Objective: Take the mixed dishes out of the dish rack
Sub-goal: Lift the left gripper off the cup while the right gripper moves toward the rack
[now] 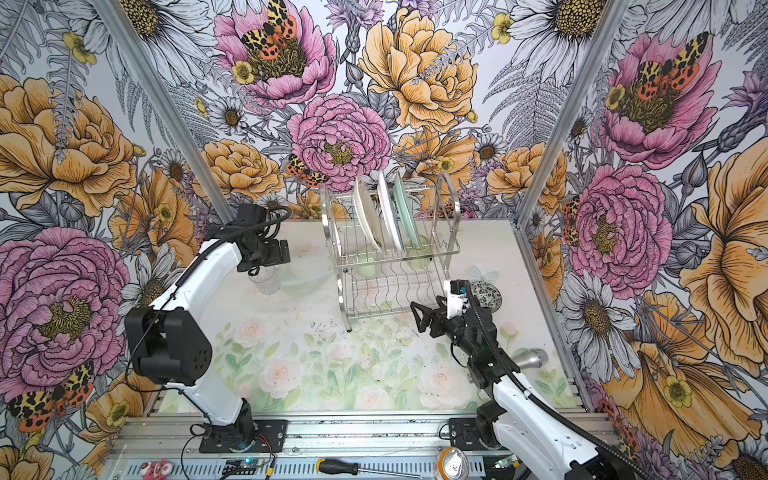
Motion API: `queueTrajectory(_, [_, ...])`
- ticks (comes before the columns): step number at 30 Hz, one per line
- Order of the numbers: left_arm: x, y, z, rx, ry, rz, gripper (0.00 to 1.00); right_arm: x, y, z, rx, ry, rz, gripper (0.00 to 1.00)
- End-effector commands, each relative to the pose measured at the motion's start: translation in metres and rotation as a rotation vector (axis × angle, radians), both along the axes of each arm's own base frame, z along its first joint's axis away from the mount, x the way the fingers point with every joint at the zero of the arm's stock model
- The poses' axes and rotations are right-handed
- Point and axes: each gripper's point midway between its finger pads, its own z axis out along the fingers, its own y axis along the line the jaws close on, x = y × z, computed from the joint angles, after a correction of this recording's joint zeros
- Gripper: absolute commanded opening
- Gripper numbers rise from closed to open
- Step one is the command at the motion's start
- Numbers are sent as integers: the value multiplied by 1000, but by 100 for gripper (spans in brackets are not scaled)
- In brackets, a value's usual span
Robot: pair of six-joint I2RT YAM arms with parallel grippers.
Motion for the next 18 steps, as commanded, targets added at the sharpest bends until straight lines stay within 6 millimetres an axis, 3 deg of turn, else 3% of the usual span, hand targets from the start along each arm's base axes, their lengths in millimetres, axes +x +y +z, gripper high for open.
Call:
queueTrajectory(1, [4,-16,8,-79,-141,23,99,9,-5,24,-51,-92,-17,97])
queueTrajectory(7, [-4,-45,10,-128,-332,2,99,29,-16,33,-134,-132,-79,100])
queueTrajectory(12, [-3,-36,12,-172,-497,49,99,52,-17,30,-162,-90,-86,99])
queueTrajectory(18, [5,-42,21,-161,-597,3,99,74,-32,29,-131,-38,-146,99])
